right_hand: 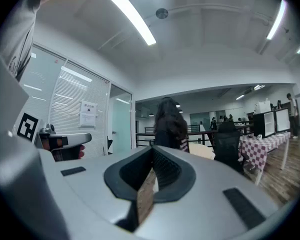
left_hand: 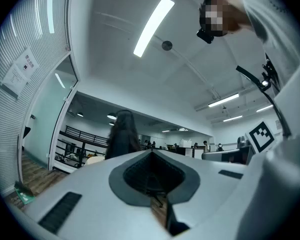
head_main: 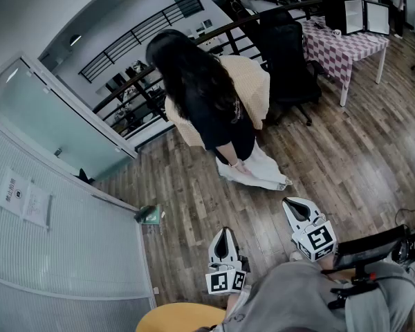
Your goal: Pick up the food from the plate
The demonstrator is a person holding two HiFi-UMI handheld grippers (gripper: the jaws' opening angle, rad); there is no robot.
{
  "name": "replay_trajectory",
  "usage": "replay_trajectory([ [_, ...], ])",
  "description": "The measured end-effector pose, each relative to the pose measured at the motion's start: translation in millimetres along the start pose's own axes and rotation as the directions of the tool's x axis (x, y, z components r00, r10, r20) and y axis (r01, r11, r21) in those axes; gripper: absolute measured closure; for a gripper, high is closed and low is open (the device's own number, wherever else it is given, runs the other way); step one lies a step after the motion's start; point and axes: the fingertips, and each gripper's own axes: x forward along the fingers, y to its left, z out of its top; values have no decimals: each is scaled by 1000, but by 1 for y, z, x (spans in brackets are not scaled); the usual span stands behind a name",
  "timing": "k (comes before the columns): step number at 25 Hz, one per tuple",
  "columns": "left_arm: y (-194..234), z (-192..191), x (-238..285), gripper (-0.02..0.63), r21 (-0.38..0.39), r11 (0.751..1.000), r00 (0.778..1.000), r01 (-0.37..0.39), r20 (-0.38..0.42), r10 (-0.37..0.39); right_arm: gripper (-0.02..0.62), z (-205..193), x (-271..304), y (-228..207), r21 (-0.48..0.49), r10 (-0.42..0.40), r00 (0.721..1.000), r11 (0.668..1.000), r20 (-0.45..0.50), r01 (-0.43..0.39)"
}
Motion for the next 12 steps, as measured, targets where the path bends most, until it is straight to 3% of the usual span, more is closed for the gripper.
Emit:
replay_trajectory([
  [8,-50,-18,28,595,4,1000,1000,-1,4,1,580,-4,-16,-42,-2,28,999,1000,16,-28],
  [12,-55,-14,27,595,22,999,1000,-26,-8,27,580,-13,-11,-57,54,49,999,997,4,-49],
])
